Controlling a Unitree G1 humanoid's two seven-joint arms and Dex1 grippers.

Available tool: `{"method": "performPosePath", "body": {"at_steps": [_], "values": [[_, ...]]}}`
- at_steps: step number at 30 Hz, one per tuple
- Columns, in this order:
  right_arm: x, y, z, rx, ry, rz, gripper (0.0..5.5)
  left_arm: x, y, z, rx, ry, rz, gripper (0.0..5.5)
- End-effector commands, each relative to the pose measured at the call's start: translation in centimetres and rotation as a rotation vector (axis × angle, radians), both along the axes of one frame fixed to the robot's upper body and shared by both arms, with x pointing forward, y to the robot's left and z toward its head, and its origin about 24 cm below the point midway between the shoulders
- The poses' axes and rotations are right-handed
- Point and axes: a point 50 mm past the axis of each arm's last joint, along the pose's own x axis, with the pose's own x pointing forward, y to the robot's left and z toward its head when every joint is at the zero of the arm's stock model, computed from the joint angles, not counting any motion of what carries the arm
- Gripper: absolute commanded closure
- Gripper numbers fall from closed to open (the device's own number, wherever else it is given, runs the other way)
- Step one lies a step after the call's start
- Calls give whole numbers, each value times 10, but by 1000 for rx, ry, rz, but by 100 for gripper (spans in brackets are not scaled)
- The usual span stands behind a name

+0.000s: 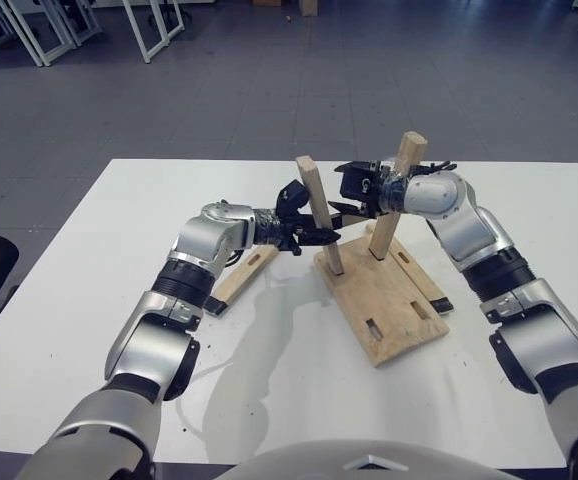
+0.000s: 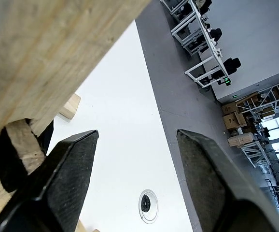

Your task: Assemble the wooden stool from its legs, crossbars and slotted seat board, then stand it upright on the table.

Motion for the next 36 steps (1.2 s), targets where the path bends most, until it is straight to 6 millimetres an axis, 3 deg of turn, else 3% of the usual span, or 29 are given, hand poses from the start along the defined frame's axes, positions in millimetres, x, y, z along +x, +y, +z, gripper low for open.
{"method": "performPosePath", "body": {"at_steps": [1,4,6,8,10,15,17,21,25,29,34,36], "values": [[-16,-10,-45,-32,182,-54,252,-36,27,-87,418,318,26,346],[-12,-11,-17,46,63,-88,252,-39,30,-93,417,336,37,346],[-10,-11,18,137,-89,-116,252,-37,31,-88,367,329,61,346],[-12,-10,39,171,-202,-126,252,-37,32,-85,341,326,64,346],[-12,-11,34,135,-205,-128,252,-37,31,-83,333,324,59,346],[-24,-23,-42,-100,82,-90,252,-36,28,-81,351,311,26,346],[-30,-28,-58,-147,140,-79,252,-35,26,-80,397,307,-8,346],[-31,-26,-64,-165,161,-59,252,-39,27,-91,477,360,-53,346],[-33,-27,-62,-149,152,-62,252,-41,28,-94,433,380,-28,346],[-28,-27,-35,-30,55,-109,252,-27,27,-78,346,305,49,346],[-25,-27,25,281,-146,-213,252,-17,20,-58,209,230,89,346],[-30,-32,38,339,-182,-238,252,-17,15,-50,138,228,87,346]]}}
